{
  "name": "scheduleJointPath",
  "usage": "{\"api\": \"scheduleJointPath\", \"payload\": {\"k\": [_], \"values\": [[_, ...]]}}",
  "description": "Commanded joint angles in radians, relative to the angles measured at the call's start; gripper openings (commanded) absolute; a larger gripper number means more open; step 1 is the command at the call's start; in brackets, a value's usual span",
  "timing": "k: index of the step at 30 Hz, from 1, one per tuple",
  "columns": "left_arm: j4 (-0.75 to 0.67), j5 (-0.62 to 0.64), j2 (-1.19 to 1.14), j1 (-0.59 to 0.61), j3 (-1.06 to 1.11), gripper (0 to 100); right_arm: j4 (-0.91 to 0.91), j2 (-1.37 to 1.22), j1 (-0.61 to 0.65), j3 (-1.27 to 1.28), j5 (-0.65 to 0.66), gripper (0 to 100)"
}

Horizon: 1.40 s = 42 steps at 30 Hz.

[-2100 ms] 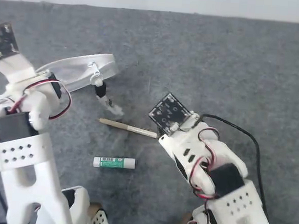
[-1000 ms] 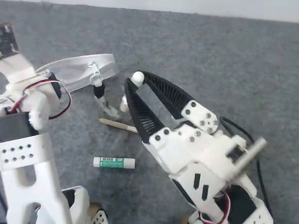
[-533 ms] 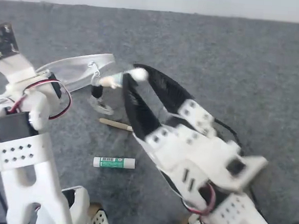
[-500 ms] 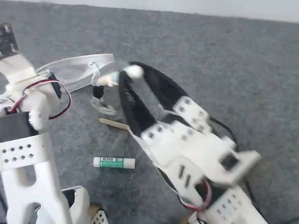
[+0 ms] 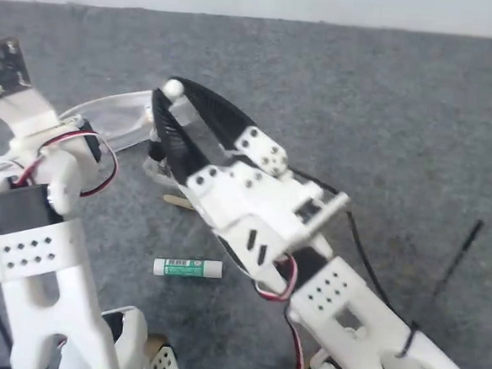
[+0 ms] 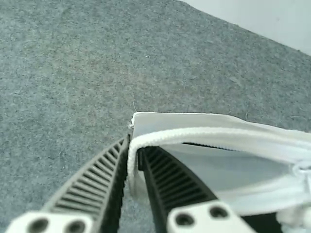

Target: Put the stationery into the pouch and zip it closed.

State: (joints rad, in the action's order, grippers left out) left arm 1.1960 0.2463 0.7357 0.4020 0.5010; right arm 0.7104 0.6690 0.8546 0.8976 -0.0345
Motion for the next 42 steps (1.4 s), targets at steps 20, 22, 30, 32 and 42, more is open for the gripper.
{"api": "scheduleJointPath", "payload": {"k": [20, 22, 30, 32, 42], "values": [[-0.006, -0.008, 0.006, 0.003, -0.005, 1, 0.136, -0.225, 0.002, -0.190, -0.006, 0.6], [-0.017, -0.008, 0.006, 0.003, -0.001, 1, 0.111, -0.223, 0.010, -0.189, -0.009, 0.6], [-0.049, -0.008, 0.008, 0.002, 0.028, 1, 0.111, -0.346, 0.013, -0.164, -0.011, 0.6], [-0.049, -0.008, 0.008, 0.002, 0.028, 1, 0.111, -0.364, 0.013, -0.133, -0.011, 0.6], [-0.052, -0.008, 0.008, 0.002, 0.028, 1, 0.110, -0.383, 0.073, 0.017, 0.086, 0.6]]}}
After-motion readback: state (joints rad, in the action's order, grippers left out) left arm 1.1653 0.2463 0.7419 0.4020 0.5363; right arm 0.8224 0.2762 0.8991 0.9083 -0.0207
